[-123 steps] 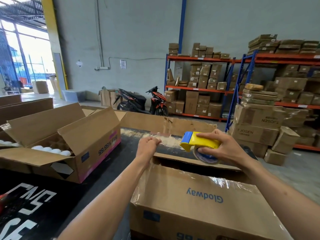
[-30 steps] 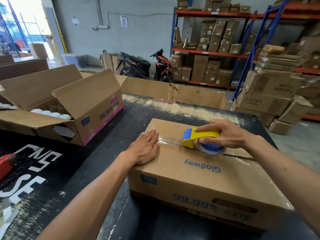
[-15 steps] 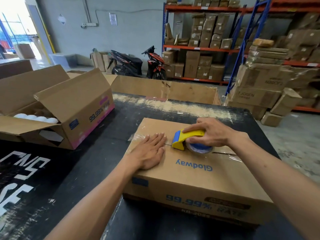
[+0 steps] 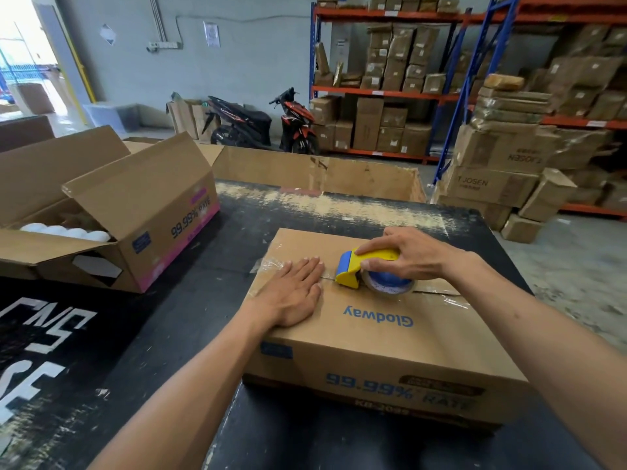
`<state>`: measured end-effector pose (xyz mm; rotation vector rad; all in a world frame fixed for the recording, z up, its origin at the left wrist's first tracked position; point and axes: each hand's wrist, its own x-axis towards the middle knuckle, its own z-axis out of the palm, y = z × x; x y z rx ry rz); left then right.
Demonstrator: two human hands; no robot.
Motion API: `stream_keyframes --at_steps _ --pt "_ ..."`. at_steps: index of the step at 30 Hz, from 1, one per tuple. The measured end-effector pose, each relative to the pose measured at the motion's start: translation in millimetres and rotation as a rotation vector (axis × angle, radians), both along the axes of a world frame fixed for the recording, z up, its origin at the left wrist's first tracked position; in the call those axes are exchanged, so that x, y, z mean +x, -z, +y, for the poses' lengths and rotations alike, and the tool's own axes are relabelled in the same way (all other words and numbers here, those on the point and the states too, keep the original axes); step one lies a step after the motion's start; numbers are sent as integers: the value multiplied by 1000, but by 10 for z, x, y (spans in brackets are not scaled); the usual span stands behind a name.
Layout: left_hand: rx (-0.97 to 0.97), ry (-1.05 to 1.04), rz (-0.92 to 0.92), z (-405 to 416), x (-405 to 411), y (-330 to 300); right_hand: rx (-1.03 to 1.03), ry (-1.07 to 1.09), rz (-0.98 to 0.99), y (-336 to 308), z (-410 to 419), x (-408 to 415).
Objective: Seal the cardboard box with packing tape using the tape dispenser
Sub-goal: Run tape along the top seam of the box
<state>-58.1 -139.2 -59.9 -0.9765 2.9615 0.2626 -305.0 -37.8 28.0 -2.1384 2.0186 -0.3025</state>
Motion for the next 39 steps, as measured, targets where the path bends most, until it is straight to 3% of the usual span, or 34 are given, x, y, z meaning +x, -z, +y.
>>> stream_keyframes --at_steps 5,10,19,25,31,39 --pt "-1 11 -2 -4 -2 12 38 42 8 -37 -3 7" --pt "-15 -2 -9 -40 -20 33 -125 52 124 57 6 100" --pt "25 -17 -3 11 3 -23 -87 -63 -27 41 130 -197" --pt "26 -5 -9 17 9 -24 -80 -22 -119 20 533 -770" --pt "-34 -23 -125 184 -144 -114 -104 -27 18 69 512 -723" --pt "-58 91 -70 421 -499 -25 -107 -17 1 88 481 -711"
